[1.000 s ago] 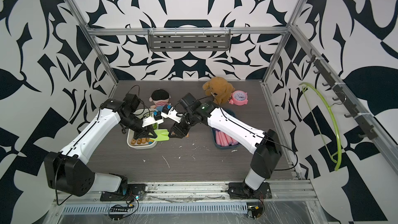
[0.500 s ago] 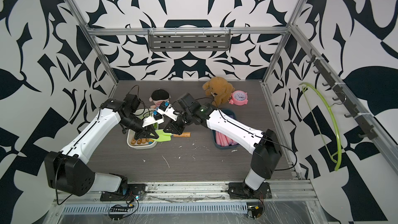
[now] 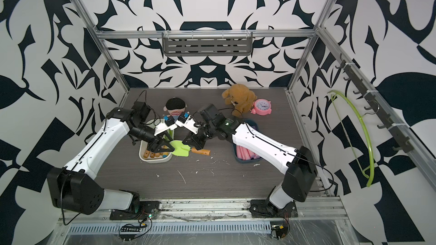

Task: Sort the small shovels by color and place them into the storage box
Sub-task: Adjust the shovel.

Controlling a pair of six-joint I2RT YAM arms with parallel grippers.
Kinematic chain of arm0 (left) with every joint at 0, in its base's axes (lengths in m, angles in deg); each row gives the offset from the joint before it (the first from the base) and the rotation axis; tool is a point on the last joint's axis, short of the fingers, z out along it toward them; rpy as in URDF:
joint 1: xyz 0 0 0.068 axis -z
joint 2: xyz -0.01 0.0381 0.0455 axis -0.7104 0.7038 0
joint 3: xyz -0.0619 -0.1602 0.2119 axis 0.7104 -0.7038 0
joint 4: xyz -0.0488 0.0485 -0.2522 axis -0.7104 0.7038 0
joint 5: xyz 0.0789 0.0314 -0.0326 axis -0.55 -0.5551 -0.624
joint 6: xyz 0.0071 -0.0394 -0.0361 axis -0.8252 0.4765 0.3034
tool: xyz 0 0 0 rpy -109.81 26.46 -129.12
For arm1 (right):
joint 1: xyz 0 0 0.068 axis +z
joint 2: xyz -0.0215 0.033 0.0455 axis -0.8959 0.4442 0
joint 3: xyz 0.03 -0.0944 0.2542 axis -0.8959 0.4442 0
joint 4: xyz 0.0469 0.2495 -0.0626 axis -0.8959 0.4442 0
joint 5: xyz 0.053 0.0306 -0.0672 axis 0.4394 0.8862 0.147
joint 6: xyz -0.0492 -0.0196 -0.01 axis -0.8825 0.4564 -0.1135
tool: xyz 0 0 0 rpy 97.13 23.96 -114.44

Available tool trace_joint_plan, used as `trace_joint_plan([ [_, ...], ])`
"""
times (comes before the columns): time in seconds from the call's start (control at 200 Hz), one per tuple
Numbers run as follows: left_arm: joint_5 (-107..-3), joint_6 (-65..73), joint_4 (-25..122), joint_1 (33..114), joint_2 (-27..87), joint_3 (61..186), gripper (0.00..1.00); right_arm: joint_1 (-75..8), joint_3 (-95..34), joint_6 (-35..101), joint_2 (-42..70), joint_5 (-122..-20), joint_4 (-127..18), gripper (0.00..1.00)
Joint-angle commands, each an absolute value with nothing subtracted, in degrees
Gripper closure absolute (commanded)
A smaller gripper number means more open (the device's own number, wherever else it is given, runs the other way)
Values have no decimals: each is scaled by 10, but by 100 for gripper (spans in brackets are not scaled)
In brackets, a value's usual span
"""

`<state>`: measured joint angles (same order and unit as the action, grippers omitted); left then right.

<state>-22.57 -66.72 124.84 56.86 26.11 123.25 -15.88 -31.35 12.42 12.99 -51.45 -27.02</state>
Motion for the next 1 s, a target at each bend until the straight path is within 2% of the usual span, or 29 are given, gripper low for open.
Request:
trace_joint_plan([
  [0.0, -122, -562, 1174, 535, 241, 1242, 34, -168, -265, 198, 69, -575, -390, 100],
  [0.075, -67, -474, 1107, 509, 234, 1224, 29, -169, -222, 243, 42, -621, -465, 100],
  [0.225, 24, -283, 935, 481, 222, 1167, 26, -169, -145, 329, 5, -675, -603, 100],
  [0.475, 63, -132, 805, 482, 230, 1117, 25, -169, -97, 385, -9, -688, -702, 100],
  [0.78, 58, -86, 769, 495, 239, 1107, 37, -166, -93, 400, 3, -676, -770, 100],
  [0.885, 58, -76, 763, 502, 243, 1110, 43, -163, -93, 403, 7, -675, -786, 100],
  [0.995, 69, -75, 763, 510, 246, 1114, 55, -160, -93, 406, 14, -675, -800, 100],
])
